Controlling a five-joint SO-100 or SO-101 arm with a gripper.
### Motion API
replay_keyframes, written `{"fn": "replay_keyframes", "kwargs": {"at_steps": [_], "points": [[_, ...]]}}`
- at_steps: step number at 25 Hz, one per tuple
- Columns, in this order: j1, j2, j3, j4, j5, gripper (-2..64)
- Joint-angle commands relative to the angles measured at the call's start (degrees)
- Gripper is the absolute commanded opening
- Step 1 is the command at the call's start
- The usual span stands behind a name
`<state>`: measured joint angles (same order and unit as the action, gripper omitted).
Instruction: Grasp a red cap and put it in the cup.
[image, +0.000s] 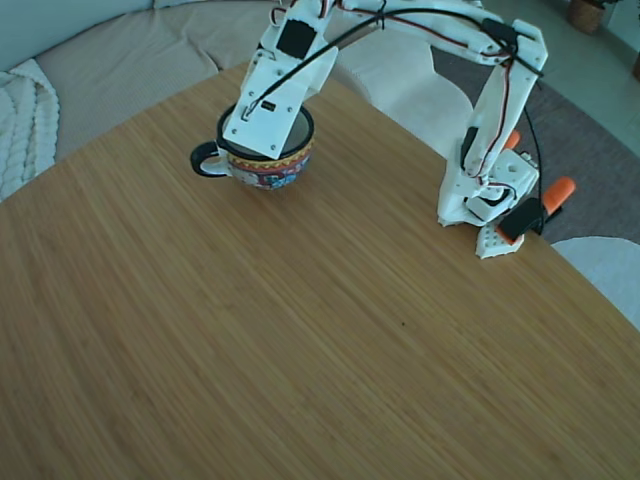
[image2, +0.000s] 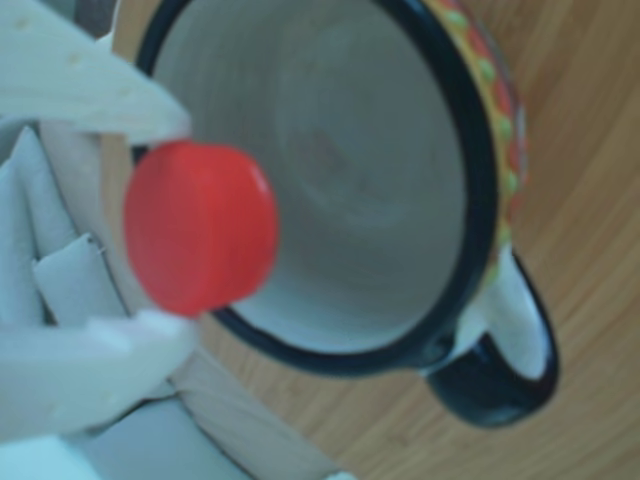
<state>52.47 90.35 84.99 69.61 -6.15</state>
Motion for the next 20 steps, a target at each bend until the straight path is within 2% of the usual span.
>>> {"fn": "replay_keyframes", "kwargs": {"at_steps": [1,7,8,11,13,16,20], "points": [[0.35,0.53,-3.78,-0.79,0.09,-0.4],[-0.18,1.05,-3.25,-0.79,-0.09,1.4],[-0.18,1.05,-3.52,-0.35,-0.35,4.7],[0.09,1.41,-2.99,0.00,-0.18,23.2],[0.00,1.41,-2.90,0.00,-0.70,31.8],[-0.09,1.41,-2.90,0.00,-0.70,36.7],[-0.09,1.41,-2.90,0.00,-0.70,36.6]]}}
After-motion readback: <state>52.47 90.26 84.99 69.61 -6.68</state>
